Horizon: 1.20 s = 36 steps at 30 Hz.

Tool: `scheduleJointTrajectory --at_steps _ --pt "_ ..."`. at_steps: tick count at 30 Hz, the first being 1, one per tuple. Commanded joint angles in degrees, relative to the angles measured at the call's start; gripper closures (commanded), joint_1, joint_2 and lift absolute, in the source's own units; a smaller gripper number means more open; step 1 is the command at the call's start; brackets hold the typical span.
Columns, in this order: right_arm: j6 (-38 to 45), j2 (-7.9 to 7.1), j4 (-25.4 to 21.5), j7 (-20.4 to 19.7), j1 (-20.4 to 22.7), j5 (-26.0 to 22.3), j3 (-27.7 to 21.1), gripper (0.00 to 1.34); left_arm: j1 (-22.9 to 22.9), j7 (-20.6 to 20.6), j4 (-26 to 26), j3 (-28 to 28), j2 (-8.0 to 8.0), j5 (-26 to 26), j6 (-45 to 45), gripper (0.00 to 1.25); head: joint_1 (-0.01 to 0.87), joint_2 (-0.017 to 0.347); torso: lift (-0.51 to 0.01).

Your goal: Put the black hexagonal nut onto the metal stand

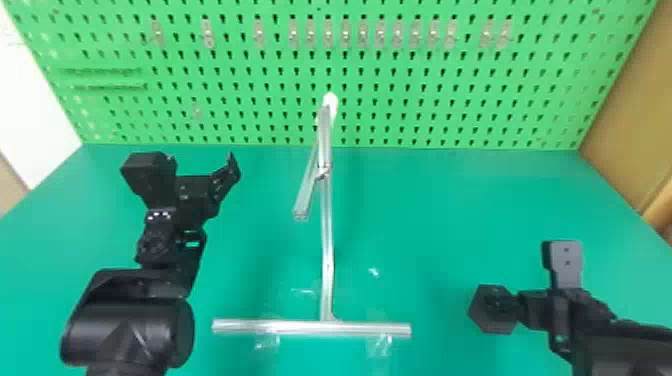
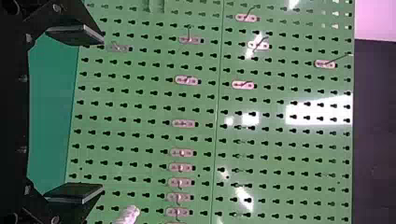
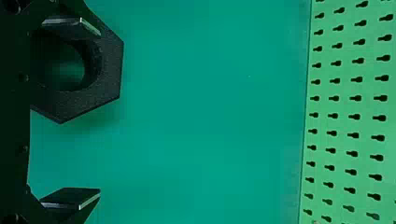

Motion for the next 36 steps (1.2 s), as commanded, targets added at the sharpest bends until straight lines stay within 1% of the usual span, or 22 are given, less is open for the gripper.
scheduleJointTrajectory --at_steps 1,12,20,31,34,36 --pt "-0.9 -0.24 1.8 0.6 -0.5 -0.2 -0.2 0.11 0.0 0.0 0.0 -0.1 0.04 0.0 0.0 0.17 0.693 0.081 -0.001" --pt "-2.5 -0.24 4.0 1.0 -1.1 -0.1 -0.4 0.11 0.1 0.0 0.0 -0.1 -0.04 0.0 0.0 0.17 0.693 0.081 -0.001" --pt "-2.9 -0.24 4.6 1.3 -1.2 -0.1 -0.6 0.14 0.0 0.0 0.0 -0.1 -0.04 0.1 0.0 0.17 0.693 0.081 -0.001" --pt "-3.2 -0.24 5.8 1.4 -1.0 0.0 -0.8 0.15 0.0 0.0 0.0 -0.2 -0.04 0.1 0.0 0.17 0.693 0.081 -0.001" --pt "-3.2 -0.24 5.9 1.6 -1.0 0.0 -0.8 0.18 0.0 0.0 0.0 -0.2 0.04 0.1 0.0 0.17 0.693 0.081 -0.001" --pt "-3.2 -0.24 6.0 1.8 -0.9 0.0 -0.8 0.24 0.1 0.0 0.0 -0.2 -0.04 0.1 0.0 0.17 0.693 0.081 -0.001"
